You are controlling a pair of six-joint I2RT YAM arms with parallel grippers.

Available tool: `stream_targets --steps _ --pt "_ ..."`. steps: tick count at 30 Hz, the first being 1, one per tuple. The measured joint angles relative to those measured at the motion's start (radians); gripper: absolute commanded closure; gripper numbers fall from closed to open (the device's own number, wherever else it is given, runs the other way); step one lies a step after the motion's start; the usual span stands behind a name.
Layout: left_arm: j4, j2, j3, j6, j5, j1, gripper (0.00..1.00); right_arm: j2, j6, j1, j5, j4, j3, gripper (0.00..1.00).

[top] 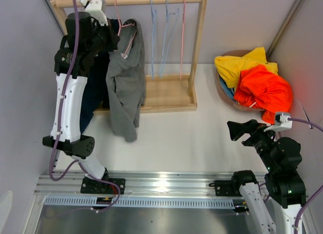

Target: Remove the shorts from the hanger

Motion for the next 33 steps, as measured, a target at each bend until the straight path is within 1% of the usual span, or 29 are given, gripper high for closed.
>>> stream_targets --steps 7,10,15,18,21,23,25,28,30,33 --pt "0.027 -0.137 -0.016 -0.006 0.0 0.0 1.0 0.0 0.0 -0.008 -0.015 0.0 0.0 0.01" --pt "0.003 -0.209 -0.023 -0.008 0.003 0.0 1.0 0.0 0.0 -0.013 -0.019 0.0 0.0 0.01" --pt "0.012 -0.292 -0.024 -0.008 0.026 0.0 1.0 -0.002 0.0 -0.025 -0.027 -0.003 0.0 0.0" --pt "0.019 -0.292 -0.003 -0.009 0.034 0.0 1.0 -0.006 -0.001 -0.035 -0.038 -0.017 0.003 0.01" --pt "0.035 -0.255 0.03 -0.011 0.038 0.0 1.0 -0.009 -0.001 -0.046 -0.046 -0.034 0.012 0.01" --pt "0.054 -0.227 0.026 -0.016 0.043 -0.001 1.0 -0.01 -0.003 -0.053 -0.049 -0.041 0.016 0.01" --pt "0.084 -0.232 -0.036 -0.017 0.043 -0.007 1.0 -0.012 -0.005 -0.062 -0.056 -0.046 0.019 0.01" --pt "0.123 -0.332 -0.252 -0.016 0.045 -0.024 1.0 -0.014 -0.013 -0.072 -0.082 -0.043 0.019 0.01" --pt "0.145 -0.441 -0.421 -0.015 0.05 -0.036 1.0 -0.014 -0.022 -0.079 -0.126 -0.032 0.019 0.01" --pt "0.143 -0.603 -0.577 -0.013 0.056 -0.041 1.0 -0.014 -0.037 -0.087 -0.194 0.003 0.018 0.01"
